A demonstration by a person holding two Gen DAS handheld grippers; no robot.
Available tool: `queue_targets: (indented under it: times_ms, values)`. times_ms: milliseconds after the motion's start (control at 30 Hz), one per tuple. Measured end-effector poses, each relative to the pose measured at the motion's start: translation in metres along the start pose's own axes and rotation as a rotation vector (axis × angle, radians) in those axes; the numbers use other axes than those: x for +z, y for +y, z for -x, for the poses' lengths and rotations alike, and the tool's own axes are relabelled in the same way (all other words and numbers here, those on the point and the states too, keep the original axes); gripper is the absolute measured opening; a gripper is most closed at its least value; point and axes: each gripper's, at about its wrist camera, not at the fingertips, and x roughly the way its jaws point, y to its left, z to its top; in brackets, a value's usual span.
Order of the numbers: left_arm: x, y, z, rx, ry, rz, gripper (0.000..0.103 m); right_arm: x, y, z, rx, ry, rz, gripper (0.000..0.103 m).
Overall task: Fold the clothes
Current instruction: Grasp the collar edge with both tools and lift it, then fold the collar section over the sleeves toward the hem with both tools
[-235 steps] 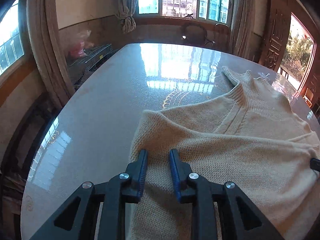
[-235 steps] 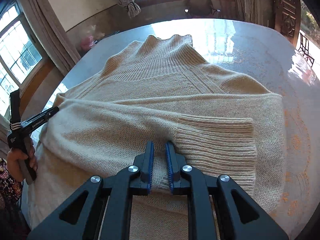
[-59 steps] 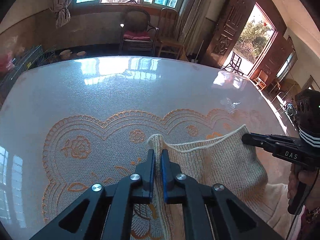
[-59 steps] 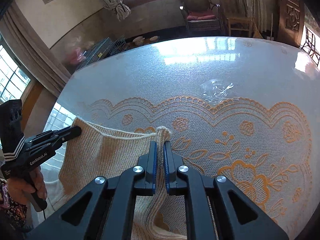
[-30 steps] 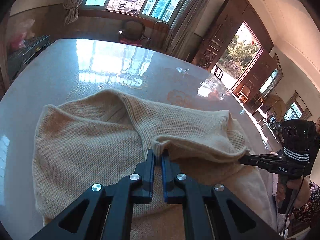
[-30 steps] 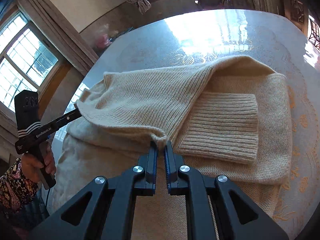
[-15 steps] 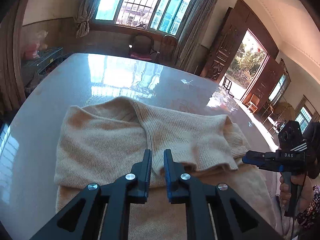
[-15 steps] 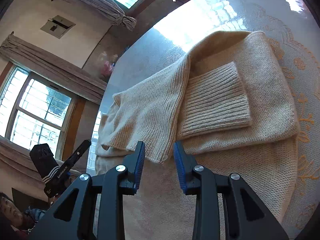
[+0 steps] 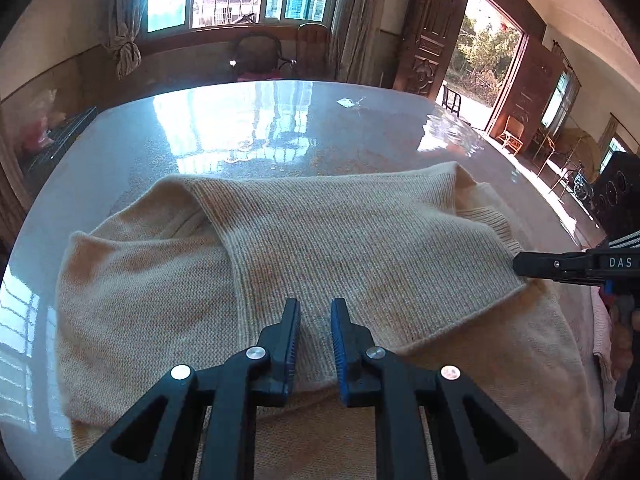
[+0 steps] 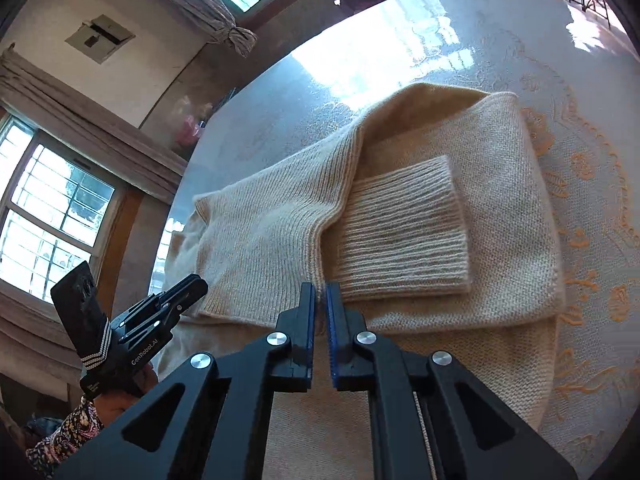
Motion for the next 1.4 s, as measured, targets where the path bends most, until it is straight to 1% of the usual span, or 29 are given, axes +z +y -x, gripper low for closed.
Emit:
queue_targets:
  times_ms: [67, 100, 133, 200, 267, 333, 400, 433, 500, 533, 567, 600, 633, 667, 733, 800, 900, 933, 967, 1067, 1133, 1167, 1200, 1300, 1367, 1400]
  values:
    - [-0.010, -0.004, -0.001, 0.005, 0.006, -0.018, 0.015, 0.000, -0.007, -0.010, -0.023, 0.038, -0.010, 0.007]
    - [-0.013, -0.005, -0.001, 0.008, 0.006, -0.026, 0.015, -0.003, -0.011, -0.016, -0.030, 0.063, -0.012, 0.010]
    - [-0.015, -0.005, 0.001, 0.013, -0.001, -0.029, 0.015, -0.005, -0.015, -0.021, -0.037, 0.088, -0.014, 0.010]
    - [-0.013, -0.006, 0.012, 0.014, -0.037, -0.013, 0.015, -0.007, -0.017, -0.010, 0.005, 0.025, -0.024, 0.010]
    - [-0.003, -0.010, 0.028, 0.016, -0.119, -0.007, 0.015, -0.004, -0.019, 0.004, 0.042, -0.047, -0.023, 0.010]
    - [0.010, -0.021, 0.036, 0.055, -0.206, -0.045, 0.015, 0.007, -0.020, 0.016, 0.062, -0.113, -0.015, 0.013]
    - [0.024, -0.035, 0.027, 0.126, -0.245, -0.108, 0.020, 0.022, -0.022, 0.017, 0.044, -0.141, -0.027, 0.028]
    - [0.029, -0.041, 0.018, 0.155, -0.243, -0.143, 0.021, 0.031, -0.023, 0.016, 0.038, -0.146, -0.044, 0.033]
    - [0.030, -0.047, -0.009, 0.202, -0.172, -0.208, 0.021, 0.047, -0.023, 0.008, 0.056, -0.147, -0.072, 0.056]
    - [0.027, -0.046, -0.022, 0.213, -0.125, -0.229, 0.021, 0.055, -0.022, 0.002, 0.051, -0.141, -0.076, 0.062]
    - [0.021, -0.044, -0.035, 0.205, -0.075, -0.239, 0.021, 0.063, -0.022, -0.004, 0.026, -0.129, -0.075, 0.067]
    - [0.014, -0.044, -0.043, 0.204, -0.057, -0.246, 0.021, 0.071, -0.022, -0.010, -0.009, -0.123, -0.073, 0.067]
    - [0.011, -0.045, -0.044, 0.216, -0.067, -0.252, 0.023, 0.079, -0.021, -0.017, -0.043, -0.118, -0.070, 0.067]
    - [0.009, -0.047, -0.044, 0.226, -0.072, -0.256, 0.024, 0.087, -0.022, -0.022, -0.048, -0.112, -0.065, 0.067]
    - [0.006, -0.049, -0.044, 0.243, -0.079, -0.264, 0.024, 0.102, -0.027, -0.034, -0.021, -0.064, -0.064, 0.067]
    - [0.003, -0.049, -0.045, 0.253, -0.079, -0.271, 0.024, 0.112, -0.033, -0.046, 0.026, -0.017, -0.099, 0.067]
    - [0.000, -0.050, -0.046, 0.262, -0.079, -0.278, 0.024, 0.127, -0.045, -0.067, 0.052, 0.075, -0.176, 0.067]
    - [0.000, -0.049, -0.046, 0.258, -0.078, -0.275, 0.024, 0.133, -0.047, -0.072, 0.095, 0.091, -0.181, 0.067]
    - [0.000, -0.048, -0.045, 0.249, -0.077, -0.268, 0.024, 0.138, -0.048, -0.075, 0.125, 0.092, -0.182, 0.067]
    - [0.004, -0.042, -0.041, 0.216, -0.073, -0.241, 0.024, 0.155, -0.062, -0.076, 0.161, 0.042, -0.233, 0.067]
    - [0.004, -0.040, -0.041, 0.205, -0.071, -0.231, 0.024, 0.163, -0.077, -0.084, 0.150, 0.047, -0.293, 0.067]
    - [0.003, -0.042, -0.041, 0.215, -0.072, -0.239, 0.024, 0.165, -0.081, -0.087, 0.127, 0.046, -0.301, 0.067]
    - [0.003, -0.043, -0.041, 0.225, -0.072, -0.246, 0.024, 0.166, -0.085, -0.088, 0.128, 0.032, -0.298, 0.067]
    - [0.000, -0.056, -0.042, 0.295, -0.077, -0.302, 0.025, 0.166, -0.096, -0.087, 0.157, -0.006, -0.305, 0.067]
    - [-0.002, -0.062, -0.042, 0.323, -0.079, -0.324, 0.024, 0.163, -0.099, -0.083, 0.161, -0.008, -0.299, 0.066]
    - [-0.001, -0.062, -0.042, 0.323, -0.080, -0.325, 0.024, 0.163, -0.098, -0.080, 0.143, 0.002, -0.287, 0.066]
